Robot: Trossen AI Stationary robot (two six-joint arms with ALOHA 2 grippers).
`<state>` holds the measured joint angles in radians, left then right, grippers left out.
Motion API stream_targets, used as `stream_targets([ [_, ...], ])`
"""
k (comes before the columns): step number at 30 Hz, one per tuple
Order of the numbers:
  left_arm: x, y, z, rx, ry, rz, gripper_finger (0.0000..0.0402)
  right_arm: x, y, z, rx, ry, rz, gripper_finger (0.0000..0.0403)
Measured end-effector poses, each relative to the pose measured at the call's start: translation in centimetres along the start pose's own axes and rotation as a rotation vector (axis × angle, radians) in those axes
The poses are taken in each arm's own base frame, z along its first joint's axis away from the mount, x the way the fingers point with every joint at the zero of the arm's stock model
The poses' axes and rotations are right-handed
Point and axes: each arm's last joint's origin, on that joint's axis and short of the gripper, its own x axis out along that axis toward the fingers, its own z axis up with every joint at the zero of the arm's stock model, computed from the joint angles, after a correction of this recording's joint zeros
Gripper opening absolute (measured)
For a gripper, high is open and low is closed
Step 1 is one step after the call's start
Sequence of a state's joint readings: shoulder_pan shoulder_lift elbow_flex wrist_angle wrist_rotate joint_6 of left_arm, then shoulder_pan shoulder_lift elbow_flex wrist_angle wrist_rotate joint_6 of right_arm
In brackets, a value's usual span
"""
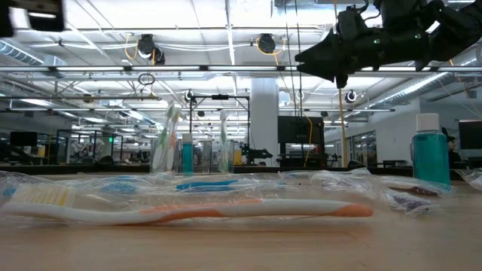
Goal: Pick & Place toothbrushing station
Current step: Put the left mouthwash into the transparent organizer
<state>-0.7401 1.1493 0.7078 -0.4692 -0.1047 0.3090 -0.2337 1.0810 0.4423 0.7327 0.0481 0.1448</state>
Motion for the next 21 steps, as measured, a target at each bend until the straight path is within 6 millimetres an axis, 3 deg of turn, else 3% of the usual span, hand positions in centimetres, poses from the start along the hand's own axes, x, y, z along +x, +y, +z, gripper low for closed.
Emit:
stream_targets([
  [10, -2.4, 7.5, -2.5, -0.030, -0.038, 0.292, 0.0117, 0.0, 0.0, 0.0, 0.000, 0.003, 0.000, 0.0169],
  [21, -5.3, 15.5, -7.6, -0.457, -0.086, 0.691, 0.0118, 0.0, 0.0, 0.0, -0.029, 0.003, 0.001, 0.0169],
])
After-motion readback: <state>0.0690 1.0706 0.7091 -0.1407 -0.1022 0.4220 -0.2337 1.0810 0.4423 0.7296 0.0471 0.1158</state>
